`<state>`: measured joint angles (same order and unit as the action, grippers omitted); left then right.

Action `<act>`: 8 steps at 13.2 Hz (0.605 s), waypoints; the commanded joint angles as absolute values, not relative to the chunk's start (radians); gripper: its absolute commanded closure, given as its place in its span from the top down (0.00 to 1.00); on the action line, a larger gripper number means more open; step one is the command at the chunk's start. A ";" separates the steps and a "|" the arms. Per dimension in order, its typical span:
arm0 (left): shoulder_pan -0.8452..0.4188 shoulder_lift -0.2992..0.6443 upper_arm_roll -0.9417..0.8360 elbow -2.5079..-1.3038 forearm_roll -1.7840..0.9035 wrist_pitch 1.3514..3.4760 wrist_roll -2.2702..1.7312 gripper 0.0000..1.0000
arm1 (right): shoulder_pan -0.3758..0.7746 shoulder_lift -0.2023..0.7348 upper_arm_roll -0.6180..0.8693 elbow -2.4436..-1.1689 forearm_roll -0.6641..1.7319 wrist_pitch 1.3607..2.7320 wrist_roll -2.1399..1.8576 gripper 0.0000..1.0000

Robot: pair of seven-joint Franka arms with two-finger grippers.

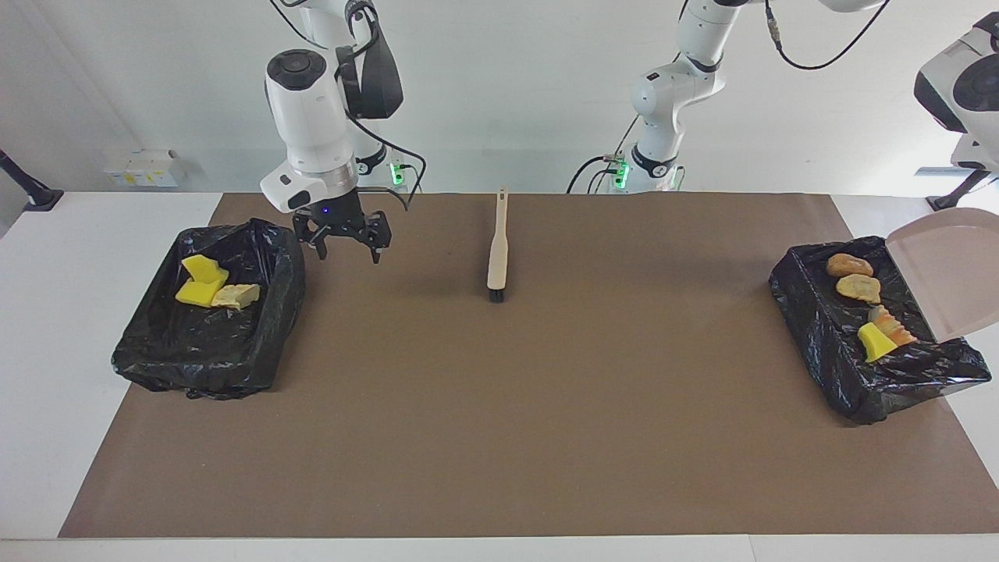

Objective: Sweep and dump trash in bin

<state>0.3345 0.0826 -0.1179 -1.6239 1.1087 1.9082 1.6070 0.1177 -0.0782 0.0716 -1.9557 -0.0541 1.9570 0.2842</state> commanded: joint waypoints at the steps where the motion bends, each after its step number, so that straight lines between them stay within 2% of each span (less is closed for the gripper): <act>1: 0.264 0.055 -0.109 -1.646 1.180 1.823 1.542 0.00 | 0.086 -0.074 0.083 -1.905 -0.069 1.908 0.224 1.00; 4: 0.241 0.049 -0.118 -1.644 1.161 1.778 1.531 0.00 | 0.043 -0.071 0.084 -1.821 -0.068 1.815 0.154 1.00; 8: 0.109 0.044 -0.117 -1.643 1.065 1.631 1.487 0.00 | 0.006 -0.069 0.078 -1.718 -0.066 1.663 0.090 1.00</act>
<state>0.1830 0.0699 -0.1289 -1.6246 1.1061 1.7050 1.5227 0.0306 -0.0796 0.0706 -1.7689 -0.0578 1.7255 0.1195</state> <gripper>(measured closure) 0.683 0.000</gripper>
